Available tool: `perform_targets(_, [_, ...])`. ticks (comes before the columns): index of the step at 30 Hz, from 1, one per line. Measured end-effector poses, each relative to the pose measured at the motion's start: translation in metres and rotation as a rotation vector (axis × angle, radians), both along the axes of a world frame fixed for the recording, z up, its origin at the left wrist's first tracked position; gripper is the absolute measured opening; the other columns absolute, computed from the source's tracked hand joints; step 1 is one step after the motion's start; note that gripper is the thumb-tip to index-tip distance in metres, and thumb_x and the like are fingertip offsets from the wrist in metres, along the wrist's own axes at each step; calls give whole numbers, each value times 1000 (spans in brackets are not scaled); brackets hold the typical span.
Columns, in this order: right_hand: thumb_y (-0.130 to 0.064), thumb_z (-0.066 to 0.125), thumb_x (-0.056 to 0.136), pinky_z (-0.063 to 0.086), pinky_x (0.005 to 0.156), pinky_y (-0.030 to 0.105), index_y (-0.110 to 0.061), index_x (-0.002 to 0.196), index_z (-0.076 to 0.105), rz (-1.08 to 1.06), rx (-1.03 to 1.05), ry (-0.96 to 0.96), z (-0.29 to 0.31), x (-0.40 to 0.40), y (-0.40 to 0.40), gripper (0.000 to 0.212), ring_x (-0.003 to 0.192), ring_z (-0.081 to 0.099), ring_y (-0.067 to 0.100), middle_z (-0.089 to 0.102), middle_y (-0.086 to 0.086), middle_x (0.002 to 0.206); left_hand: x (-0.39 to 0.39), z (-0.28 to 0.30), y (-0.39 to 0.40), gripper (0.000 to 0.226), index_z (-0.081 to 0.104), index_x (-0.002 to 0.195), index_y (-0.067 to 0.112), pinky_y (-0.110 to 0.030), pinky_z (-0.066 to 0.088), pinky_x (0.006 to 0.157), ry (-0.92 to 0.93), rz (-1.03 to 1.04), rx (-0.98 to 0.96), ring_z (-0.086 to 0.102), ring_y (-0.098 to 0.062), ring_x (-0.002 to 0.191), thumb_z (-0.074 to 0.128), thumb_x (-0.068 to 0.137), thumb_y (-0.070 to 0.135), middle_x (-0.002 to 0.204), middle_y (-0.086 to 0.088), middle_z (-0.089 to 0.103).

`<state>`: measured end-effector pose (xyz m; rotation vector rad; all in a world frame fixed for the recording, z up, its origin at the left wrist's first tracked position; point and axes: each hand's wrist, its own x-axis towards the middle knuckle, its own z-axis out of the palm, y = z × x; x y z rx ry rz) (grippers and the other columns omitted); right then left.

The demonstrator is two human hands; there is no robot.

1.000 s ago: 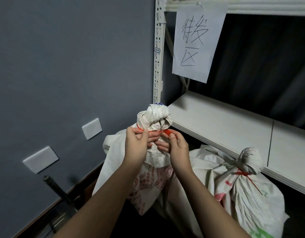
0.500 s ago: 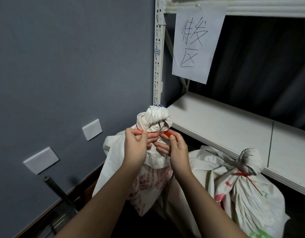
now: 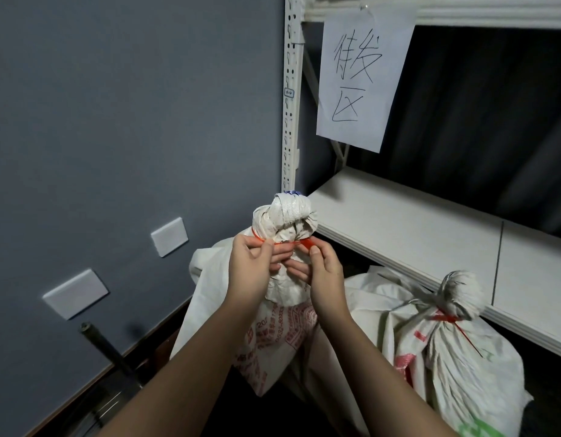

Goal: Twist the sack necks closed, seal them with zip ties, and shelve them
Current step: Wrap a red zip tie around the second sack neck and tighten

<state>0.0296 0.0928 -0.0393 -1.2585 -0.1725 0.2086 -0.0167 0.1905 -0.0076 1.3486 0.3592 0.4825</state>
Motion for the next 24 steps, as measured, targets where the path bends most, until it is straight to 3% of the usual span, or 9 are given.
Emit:
perform_targets(5, [-34,28,104,58,69,25,-14,117,56,98,157,245,5,7,-6,37,77,73,18,70,4,106,-1,-1,6,11,48,88,3,-16,49,51,3,39,-81,73,-24,81,54,95,9,87,-19,73])
perform_targets(11, [-16,44,99,58,74,30,-16,95,57,221,303,417,7,8,-7,14,82,71,19,68,2,96,-3,1,6,11,53,89,0,-12,45,47,6,28,-147,73,-17,73,55,94,9,88,-19,73])
perform_targets(16, [-16,49,98,56,81,27,-18,98,59,244,351,441,3,7,-1,10,82,71,12,72,1,91,-1,1,5,11,53,85,2,-14,48,51,16,21,-152,71,-12,64,55,94,9,76,-11,74])
perform_targets(20, [-18,50,98,56,74,22,-18,90,55,241,330,411,6,6,2,9,77,71,9,73,0,80,0,-4,6,10,54,85,2,-19,53,60,22,32,-133,63,-9,55,56,93,7,64,-6,69])
perform_targets(24, [-18,51,97,56,77,27,-18,89,55,227,317,394,8,9,2,9,85,69,13,72,2,82,2,-5,5,13,54,79,4,-18,48,54,37,-1,-146,59,-8,51,57,92,6,59,-4,66])
